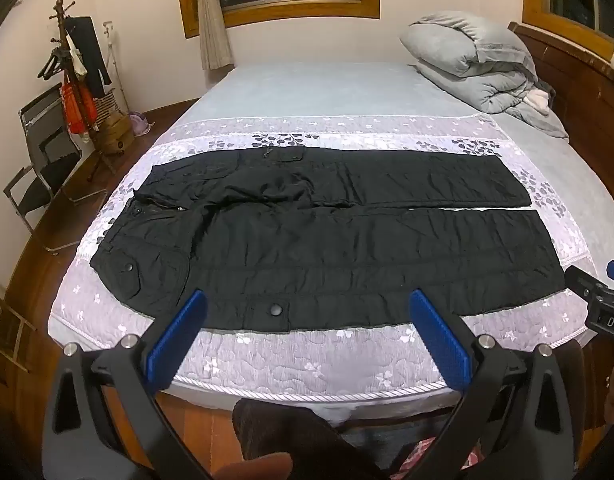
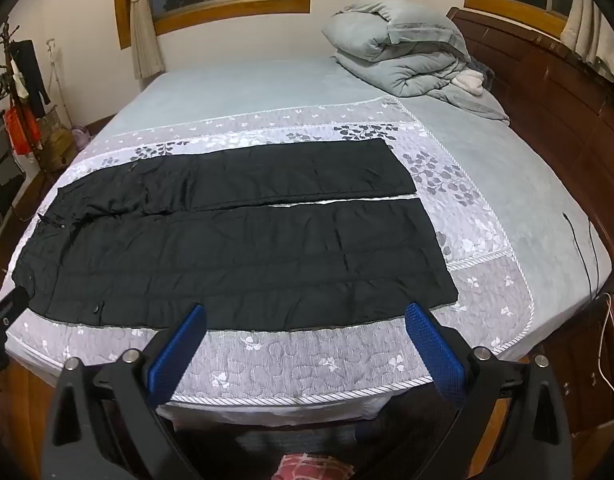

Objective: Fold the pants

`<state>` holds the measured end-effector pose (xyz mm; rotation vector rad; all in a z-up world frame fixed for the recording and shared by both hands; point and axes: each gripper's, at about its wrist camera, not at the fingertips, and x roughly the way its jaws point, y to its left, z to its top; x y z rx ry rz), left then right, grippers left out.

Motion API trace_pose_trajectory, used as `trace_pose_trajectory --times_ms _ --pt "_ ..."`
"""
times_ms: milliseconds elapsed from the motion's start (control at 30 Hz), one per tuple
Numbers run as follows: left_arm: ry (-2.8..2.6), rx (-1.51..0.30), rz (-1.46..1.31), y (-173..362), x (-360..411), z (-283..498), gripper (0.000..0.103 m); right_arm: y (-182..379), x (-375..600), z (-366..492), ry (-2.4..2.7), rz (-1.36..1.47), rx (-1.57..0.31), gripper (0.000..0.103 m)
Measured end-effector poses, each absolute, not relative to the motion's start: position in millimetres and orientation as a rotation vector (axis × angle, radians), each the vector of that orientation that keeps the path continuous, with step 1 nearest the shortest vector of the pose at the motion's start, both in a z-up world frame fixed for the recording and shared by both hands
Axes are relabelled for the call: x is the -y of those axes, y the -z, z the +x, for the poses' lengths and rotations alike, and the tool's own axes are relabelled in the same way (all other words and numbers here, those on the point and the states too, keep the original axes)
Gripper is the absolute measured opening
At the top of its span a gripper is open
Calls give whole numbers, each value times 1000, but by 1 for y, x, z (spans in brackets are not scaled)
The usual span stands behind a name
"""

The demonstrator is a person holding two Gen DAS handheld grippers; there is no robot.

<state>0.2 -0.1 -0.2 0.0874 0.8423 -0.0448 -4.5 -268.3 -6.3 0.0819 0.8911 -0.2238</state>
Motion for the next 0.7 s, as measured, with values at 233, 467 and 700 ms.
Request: trace_pose_trajectory --times_ms 233,467,700 --pt "45 -846 89 -4 -3 5 100 7 268 -5 225 87 -885 100" --pt "41 -842 91 1 0 3 100 12 268 -2 223 91 -887 100" --pt "39 -848 89 6 -3 3 100 11 272 -3 221 100 -893 100"
